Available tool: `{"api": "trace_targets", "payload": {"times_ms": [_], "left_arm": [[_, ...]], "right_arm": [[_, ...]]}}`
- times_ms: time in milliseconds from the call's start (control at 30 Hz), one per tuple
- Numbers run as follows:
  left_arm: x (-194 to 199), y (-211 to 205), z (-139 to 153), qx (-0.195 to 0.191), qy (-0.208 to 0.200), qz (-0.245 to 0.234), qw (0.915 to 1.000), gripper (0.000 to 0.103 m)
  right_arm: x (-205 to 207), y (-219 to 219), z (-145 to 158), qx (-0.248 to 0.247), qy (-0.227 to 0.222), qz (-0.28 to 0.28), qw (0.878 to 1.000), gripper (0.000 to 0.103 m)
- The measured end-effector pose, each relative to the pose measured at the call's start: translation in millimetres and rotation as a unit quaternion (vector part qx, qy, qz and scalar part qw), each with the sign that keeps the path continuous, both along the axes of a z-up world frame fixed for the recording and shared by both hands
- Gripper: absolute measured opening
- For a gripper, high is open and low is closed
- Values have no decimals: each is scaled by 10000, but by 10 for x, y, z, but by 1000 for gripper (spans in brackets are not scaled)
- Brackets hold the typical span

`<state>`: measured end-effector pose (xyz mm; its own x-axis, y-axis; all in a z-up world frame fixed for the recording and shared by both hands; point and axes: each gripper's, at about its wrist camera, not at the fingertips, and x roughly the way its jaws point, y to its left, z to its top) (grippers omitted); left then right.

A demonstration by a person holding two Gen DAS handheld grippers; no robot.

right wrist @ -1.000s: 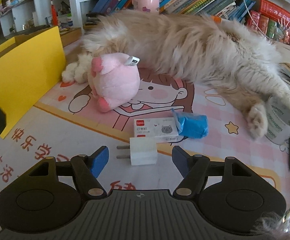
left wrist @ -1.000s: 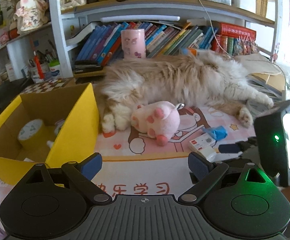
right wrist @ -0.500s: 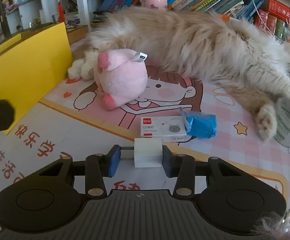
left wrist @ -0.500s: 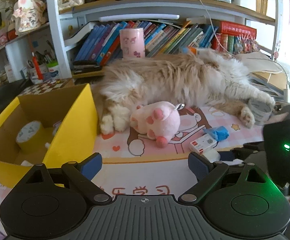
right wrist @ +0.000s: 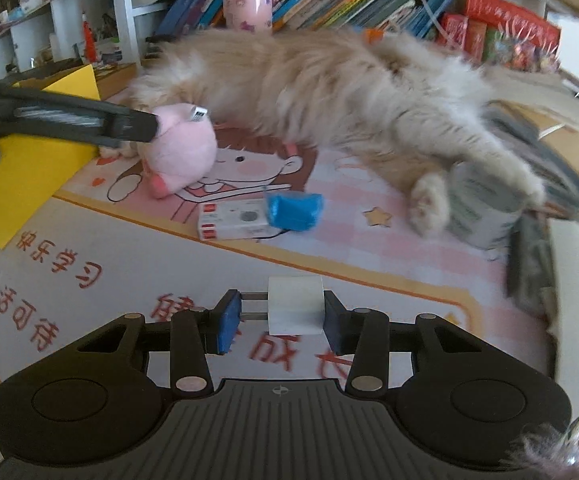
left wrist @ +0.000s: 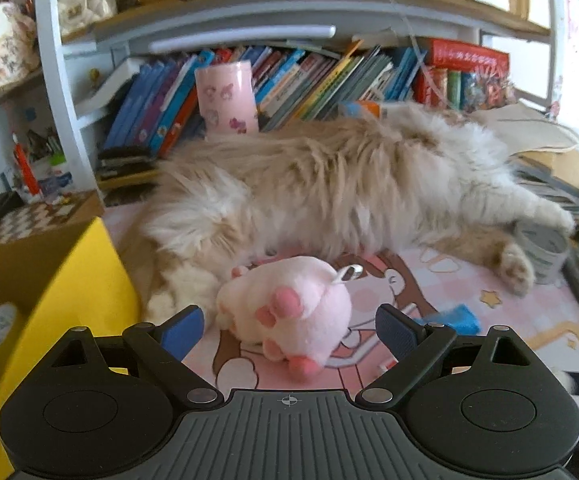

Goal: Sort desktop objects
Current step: 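Close the right tool on the white charger plug while the left tool grasps the pink plush pig, then lift and carry the plug and plush pig toward the yellow box with both tools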

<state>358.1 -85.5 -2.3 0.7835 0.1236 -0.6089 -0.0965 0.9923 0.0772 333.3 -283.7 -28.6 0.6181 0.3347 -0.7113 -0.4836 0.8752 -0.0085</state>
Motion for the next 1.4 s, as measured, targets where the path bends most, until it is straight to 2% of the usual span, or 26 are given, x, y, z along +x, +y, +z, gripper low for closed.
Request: {"api": "trace_targets", "payload": {"times_ms": [167, 267, 367, 533, 633, 700, 767, 800, 833, 1133, 1300, 1400], "left_arm": [[307, 4, -202, -33, 257, 154, 9995, 95], [439, -28, -289, 152, 335, 337, 9988, 95], [538, -57, -363, 353, 459, 472, 9972, 100], [619, -12, -443, 232, 601, 612, 9960, 101], [611, 10, -457, 213, 514, 658, 9963, 101], [588, 29, -455, 136, 472, 626, 9968, 94], [554, 40, -432, 86, 438, 593, 9972, 82], [524, 48, -412, 25, 430, 547, 9976, 67], [501, 62, -392, -43, 423, 544, 9976, 64], [-32, 285, -85, -988, 15, 744, 9923, 61], [-421, 308, 121, -1264, -273, 767, 9886, 61], [-619, 291, 217, -1293, -410, 737, 9880, 61]], "right_arm": [[-69, -75, 55, 7, -102, -4, 9999, 40], [-85, -95, 59, 23, -64, -9, 10000, 40], [-97, -107, 51, 10, -5, 4, 10000, 40], [-117, -99, 31, -36, 69, 36, 10000, 40], [-148, -78, 34, -101, 38, 108, 9999, 40], [-173, -70, 45, -129, 6, 144, 9998, 40], [-192, -66, 55, -148, -14, 162, 9998, 40], [-200, -67, 58, -151, -17, 161, 9998, 40], [-206, -70, 62, -146, -19, 156, 9998, 40], [-236, -61, 123, 0, -28, 120, 9999, 40], [-249, -36, 177, 101, -49, 157, 9998, 40], [-268, -18, 211, 145, -72, 206, 9997, 40]]}}
